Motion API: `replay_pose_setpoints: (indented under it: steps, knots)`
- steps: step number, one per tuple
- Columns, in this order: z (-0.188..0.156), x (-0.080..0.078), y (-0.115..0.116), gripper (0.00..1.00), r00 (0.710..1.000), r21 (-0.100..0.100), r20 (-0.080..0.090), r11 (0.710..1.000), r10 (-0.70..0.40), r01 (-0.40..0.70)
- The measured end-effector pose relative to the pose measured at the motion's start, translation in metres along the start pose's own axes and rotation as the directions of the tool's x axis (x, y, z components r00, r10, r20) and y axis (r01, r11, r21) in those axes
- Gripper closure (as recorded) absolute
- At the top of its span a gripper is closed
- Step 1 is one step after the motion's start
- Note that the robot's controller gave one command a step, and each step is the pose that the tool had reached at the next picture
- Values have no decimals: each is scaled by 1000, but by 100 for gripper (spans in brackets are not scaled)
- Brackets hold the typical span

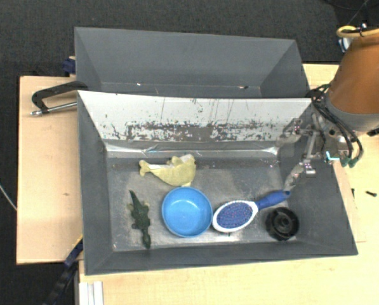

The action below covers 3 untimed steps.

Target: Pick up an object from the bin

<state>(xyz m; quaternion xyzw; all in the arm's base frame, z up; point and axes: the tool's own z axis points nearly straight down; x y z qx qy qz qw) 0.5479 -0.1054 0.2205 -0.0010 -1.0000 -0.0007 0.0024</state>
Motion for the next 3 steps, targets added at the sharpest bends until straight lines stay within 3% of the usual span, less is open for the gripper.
replay_pose_setpoints:
  steps: [1, 2, 3]
  knots:
    - [138, 10, 26, 0, 995, 0, 13, 996, 94, -94]
    - [140, 12, 26, 100, 996, 0, 8, 996, 94, -94]
    - [15, -6, 44, 100, 996, 0, 18, 996, 89, -89]
